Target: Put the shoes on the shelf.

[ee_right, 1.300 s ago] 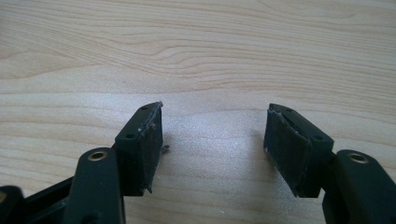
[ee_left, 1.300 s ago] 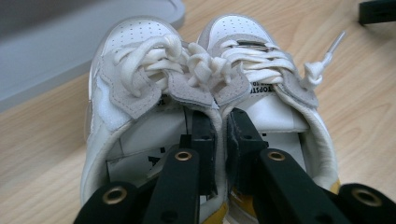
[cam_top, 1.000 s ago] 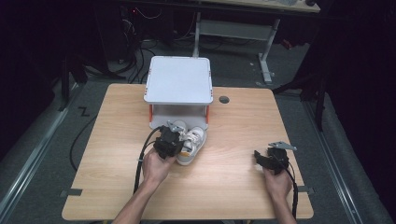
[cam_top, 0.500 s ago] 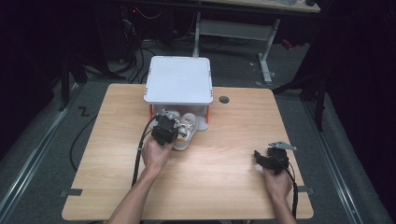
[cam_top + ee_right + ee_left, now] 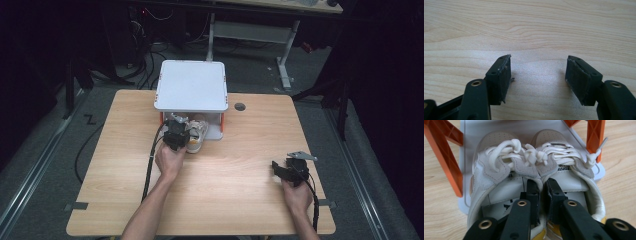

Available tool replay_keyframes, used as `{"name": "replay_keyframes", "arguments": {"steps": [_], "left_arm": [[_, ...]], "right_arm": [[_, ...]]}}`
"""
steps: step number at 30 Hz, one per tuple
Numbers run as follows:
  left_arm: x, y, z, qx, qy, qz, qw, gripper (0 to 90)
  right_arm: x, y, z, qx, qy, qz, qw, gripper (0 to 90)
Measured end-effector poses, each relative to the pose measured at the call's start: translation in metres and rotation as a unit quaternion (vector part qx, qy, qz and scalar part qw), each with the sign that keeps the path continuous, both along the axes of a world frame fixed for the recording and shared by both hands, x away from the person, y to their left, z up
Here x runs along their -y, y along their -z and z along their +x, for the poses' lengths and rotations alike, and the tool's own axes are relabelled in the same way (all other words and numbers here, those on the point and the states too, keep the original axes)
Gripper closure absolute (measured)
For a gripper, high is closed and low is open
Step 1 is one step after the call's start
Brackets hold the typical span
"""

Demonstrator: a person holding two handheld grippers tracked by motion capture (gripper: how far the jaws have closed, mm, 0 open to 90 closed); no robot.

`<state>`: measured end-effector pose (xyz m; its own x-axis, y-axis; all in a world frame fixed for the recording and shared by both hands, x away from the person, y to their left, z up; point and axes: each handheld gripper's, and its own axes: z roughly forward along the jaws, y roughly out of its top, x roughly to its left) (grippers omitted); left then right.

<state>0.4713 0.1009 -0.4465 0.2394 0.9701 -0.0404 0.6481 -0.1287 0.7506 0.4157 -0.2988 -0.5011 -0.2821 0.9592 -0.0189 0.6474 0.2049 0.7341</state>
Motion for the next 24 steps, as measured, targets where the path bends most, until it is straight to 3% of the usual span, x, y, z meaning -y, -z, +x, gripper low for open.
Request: {"name": "replay_keyframes", "arguments": {"steps": [3,12,15,16,19,22,24], "left_arm": [[0.004,0.001,0.005,-0.003,0.000,0.008,1.0000,82.3],[0.006,0.004,0.012,0.002,-0.008,0.006,0.9999,81.1],[0.005,0.004,0.012,0.004,-0.005,0.006,1.0000,80.5],[0.005,0.005,0.012,0.004,-0.004,0.006,1.0000,79.3],[0.002,0.005,0.013,0.000,-0.002,0.002,1.0000,74.4],[0.002,0.005,0.013,0.000,0.000,0.007,1.0000,70.7],[0.002,0.004,0.012,0.005,-0.003,0.015,0.9999,67.1]], "right_arm": [[0.000,0.000,0.000,0.000,-0.001,0.000,1.0000,37.7],[0.000,0.000,0.002,0.000,-0.006,0.001,1.0000,38.9],[-0.001,0.000,0.002,0.003,-0.012,-0.001,0.9999,44.5],[-0.001,-0.001,0.001,0.003,-0.012,-0.003,0.9999,50.6],[-0.008,-0.003,-0.002,0.015,-0.019,-0.028,0.9993,58.4],[-0.013,-0.009,-0.002,0.014,-0.040,-0.017,0.9990,64.1],[-0.018,-0.016,0.000,0.015,-0.060,0.003,0.9981,68.0]]}}
